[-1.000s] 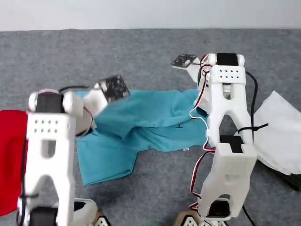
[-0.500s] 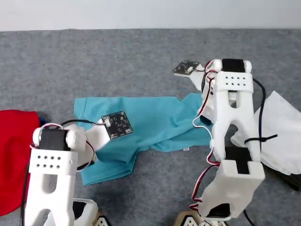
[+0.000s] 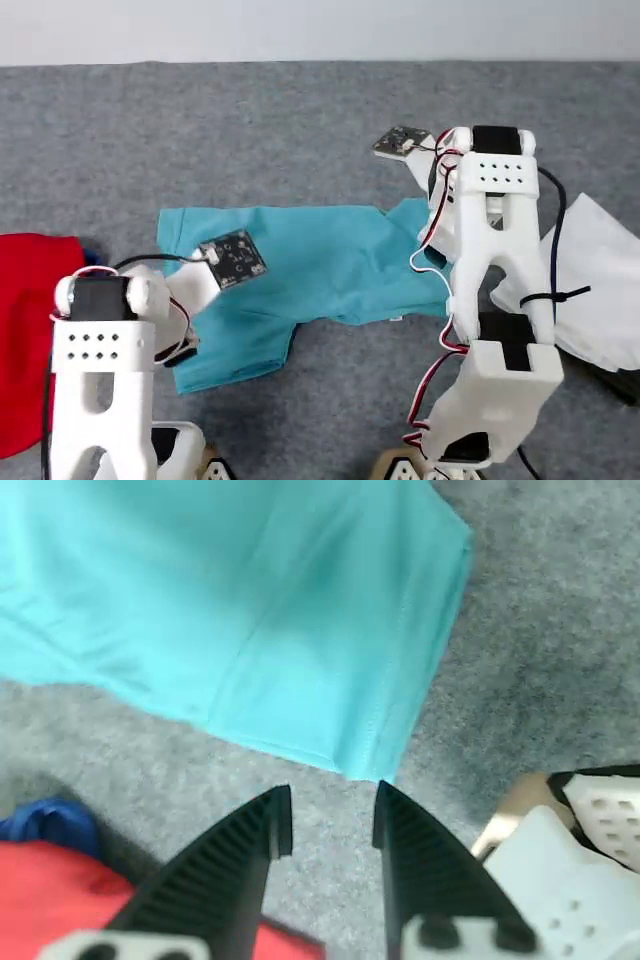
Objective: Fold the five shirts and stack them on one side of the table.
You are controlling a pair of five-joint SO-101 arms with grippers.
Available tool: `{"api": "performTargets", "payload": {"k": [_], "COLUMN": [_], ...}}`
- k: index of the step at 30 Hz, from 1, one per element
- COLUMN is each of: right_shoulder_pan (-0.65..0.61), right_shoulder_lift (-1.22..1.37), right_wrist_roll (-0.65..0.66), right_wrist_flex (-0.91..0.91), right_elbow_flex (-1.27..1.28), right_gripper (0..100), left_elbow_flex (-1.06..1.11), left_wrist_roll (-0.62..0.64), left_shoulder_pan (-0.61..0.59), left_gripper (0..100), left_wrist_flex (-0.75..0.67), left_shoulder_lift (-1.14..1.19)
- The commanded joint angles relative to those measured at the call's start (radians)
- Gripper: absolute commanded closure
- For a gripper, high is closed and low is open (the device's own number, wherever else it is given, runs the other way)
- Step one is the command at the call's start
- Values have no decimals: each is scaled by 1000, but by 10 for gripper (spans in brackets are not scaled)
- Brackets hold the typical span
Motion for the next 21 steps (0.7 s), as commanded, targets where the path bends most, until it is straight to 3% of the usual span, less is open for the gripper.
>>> {"api": "performTargets", "payload": {"k": [1,5,10,17,21], "right_shoulder_pan": [2,-18,-44,-107,-91], "right_shoulder_lift": [-71,-62,-61,44,124], "right_wrist_roll": [-15,-55,-153,-176,-267], "right_wrist_flex": [39,-2,-171,-418,-533], "right_elbow_flex": [-26,-69,-69,-68,-74], "right_gripper": [824,867,957,988,988], "left_elbow_flex": [-81,-79,8,265,337], "left_wrist_roll": [43,227,419,552,588], "left_shoulder_pan": [-64,-123,-121,-84,-18], "left_gripper": [859,867,996,995,995], "left_wrist_flex": [-55,-264,-459,-850,-973], "left_shoulder_lift": [-21,-14,-12,-12,-11]}}
